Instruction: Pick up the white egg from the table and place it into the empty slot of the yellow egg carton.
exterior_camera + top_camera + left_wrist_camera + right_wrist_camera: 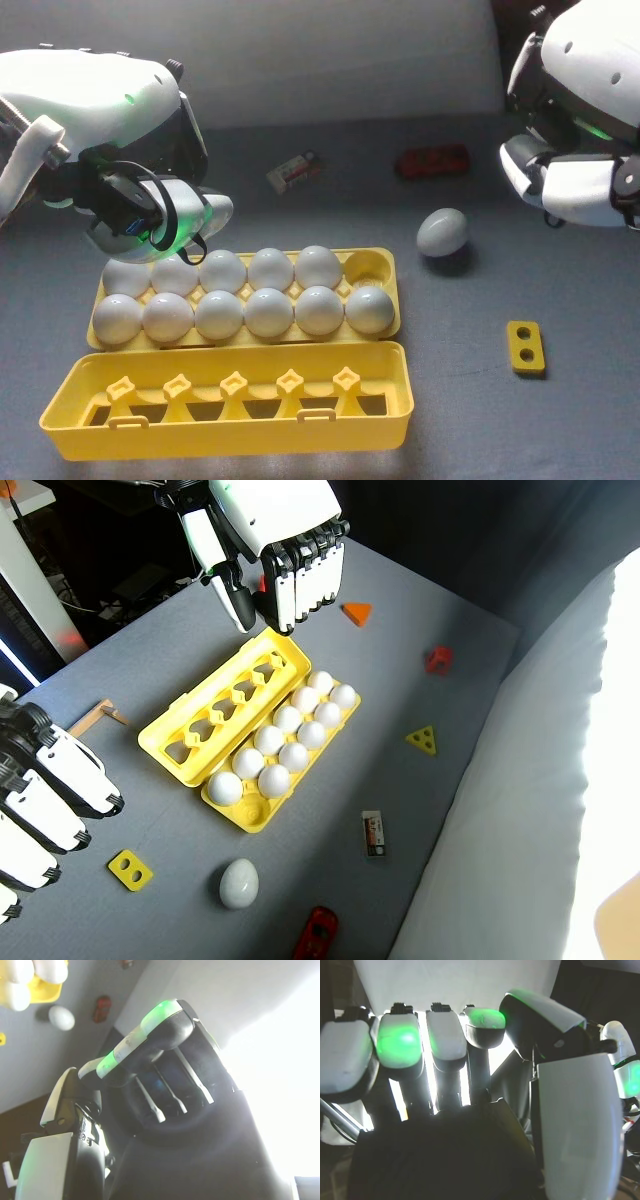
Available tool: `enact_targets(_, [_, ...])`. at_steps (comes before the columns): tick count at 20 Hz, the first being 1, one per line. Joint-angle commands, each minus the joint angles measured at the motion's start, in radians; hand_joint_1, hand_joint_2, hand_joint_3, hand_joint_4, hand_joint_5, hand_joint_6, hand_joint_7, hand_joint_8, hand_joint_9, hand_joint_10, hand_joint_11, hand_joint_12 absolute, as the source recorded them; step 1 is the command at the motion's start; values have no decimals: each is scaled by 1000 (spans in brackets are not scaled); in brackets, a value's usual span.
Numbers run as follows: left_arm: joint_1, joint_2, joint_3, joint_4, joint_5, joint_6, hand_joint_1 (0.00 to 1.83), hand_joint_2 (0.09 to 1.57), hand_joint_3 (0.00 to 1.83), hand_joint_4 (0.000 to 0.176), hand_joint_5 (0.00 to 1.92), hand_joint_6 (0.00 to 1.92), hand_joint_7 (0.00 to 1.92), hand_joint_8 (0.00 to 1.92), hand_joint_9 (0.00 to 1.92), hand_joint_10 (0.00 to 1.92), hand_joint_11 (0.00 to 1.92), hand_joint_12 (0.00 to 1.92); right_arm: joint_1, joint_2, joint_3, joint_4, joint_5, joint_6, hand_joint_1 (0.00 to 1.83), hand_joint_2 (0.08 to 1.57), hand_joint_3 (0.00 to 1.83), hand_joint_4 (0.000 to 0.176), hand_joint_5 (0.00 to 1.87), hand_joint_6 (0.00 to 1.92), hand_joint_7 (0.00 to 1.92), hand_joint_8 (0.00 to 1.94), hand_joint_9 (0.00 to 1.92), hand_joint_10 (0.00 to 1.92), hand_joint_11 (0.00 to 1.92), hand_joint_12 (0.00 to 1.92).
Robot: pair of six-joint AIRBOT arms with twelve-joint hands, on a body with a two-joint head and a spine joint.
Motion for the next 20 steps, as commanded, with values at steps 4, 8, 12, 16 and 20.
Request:
enact_targets(4, [-4,1,-2,79,-2,-10,0,1273,25,50,133,8,114,1,123,13,0,572,1,-2,9,-116,28,41,75,1114,59,4,121,67,124,0,89,147,0,483])
enact_targets(8, [-5,2,-2,79,-3,-10,0,1275,20,50,126,4,115,0,124,10,0,574,-12,-3,38,-188,-31,141,70,1124,40,2,140,55,133,3,77,118,0,450])
enact_targets(12, [0,4,-1,79,-2,-10,0,1276,17,50,126,3,115,0,125,9,0,575,-40,-7,114,-522,-147,479,69,1133,23,2,162,41,131,0,91,96,0,368])
enact_targets(16, [0,11,3,79,-2,-10,0,1275,15,50,123,1,115,0,125,8,0,575,-65,-28,203,-943,-182,882,87,1136,10,2,158,21,123,1,99,71,0,300])
enact_targets(20, [-1,27,5,79,0,-5,0,1275,12,50,122,1,114,0,125,7,0,576,-109,-31,296,-1543,-62,1485,149,1146,9,0,192,28,155,11,106,61,0,343])
